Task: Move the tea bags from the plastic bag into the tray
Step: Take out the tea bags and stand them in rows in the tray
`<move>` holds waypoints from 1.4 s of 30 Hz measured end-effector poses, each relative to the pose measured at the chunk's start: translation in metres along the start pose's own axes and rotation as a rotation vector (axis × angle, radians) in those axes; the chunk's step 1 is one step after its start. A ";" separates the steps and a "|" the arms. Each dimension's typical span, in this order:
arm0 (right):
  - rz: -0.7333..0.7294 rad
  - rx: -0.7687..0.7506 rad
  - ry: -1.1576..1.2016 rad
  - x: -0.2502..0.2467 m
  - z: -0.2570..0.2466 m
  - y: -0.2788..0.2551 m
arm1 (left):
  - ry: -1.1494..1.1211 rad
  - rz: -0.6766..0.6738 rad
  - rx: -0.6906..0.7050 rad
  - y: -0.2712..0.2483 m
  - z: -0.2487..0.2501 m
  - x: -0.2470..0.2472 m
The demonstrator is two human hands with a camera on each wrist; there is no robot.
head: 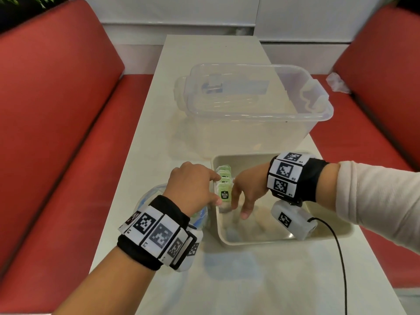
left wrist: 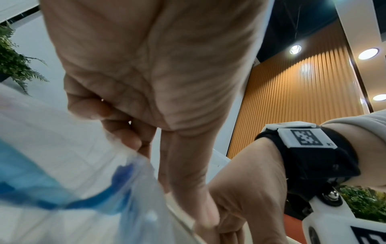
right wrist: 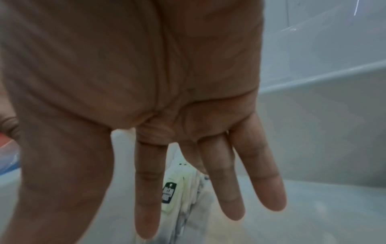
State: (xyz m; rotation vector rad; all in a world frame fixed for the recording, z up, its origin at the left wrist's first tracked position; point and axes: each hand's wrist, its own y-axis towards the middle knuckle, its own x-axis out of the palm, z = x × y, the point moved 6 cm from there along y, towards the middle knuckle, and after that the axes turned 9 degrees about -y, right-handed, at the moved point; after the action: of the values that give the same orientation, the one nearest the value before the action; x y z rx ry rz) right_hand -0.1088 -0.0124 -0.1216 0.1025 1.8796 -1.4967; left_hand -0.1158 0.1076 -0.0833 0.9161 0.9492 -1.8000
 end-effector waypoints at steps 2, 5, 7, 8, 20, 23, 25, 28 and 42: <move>0.041 0.032 -0.001 -0.007 0.005 -0.009 | -0.083 0.131 0.042 -0.006 0.000 -0.017; 0.236 0.072 -0.032 -0.030 0.009 -0.030 | -0.178 0.310 0.066 -0.018 -0.022 -0.048; 0.437 0.080 -0.030 -0.051 0.002 -0.049 | -0.210 0.360 0.052 -0.028 -0.044 -0.062; 0.539 0.073 -0.003 -0.060 -0.006 -0.059 | -0.218 0.369 0.043 -0.035 -0.054 -0.066; 0.672 0.012 0.123 0.012 -0.152 -0.009 | -0.723 0.406 -0.397 -0.101 -0.132 0.020; 0.726 0.116 0.261 0.018 -0.150 0.004 | -0.772 0.356 -0.388 -0.101 -0.132 0.028; 0.741 0.150 0.365 0.016 -0.153 0.010 | -0.759 0.338 -0.367 -0.100 -0.131 0.029; 0.788 0.162 0.428 0.010 -0.158 0.012 | -0.741 0.318 -0.331 -0.100 -0.129 0.026; 0.767 0.127 0.667 0.016 -0.148 0.015 | -0.781 0.306 -0.307 -0.101 -0.133 0.020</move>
State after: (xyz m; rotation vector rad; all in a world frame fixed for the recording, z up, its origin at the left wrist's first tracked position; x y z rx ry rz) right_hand -0.1840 0.1159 -0.1326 1.3573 1.8672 -1.0812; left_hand -0.1885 0.2500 -0.1354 0.1122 0.5151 -1.4931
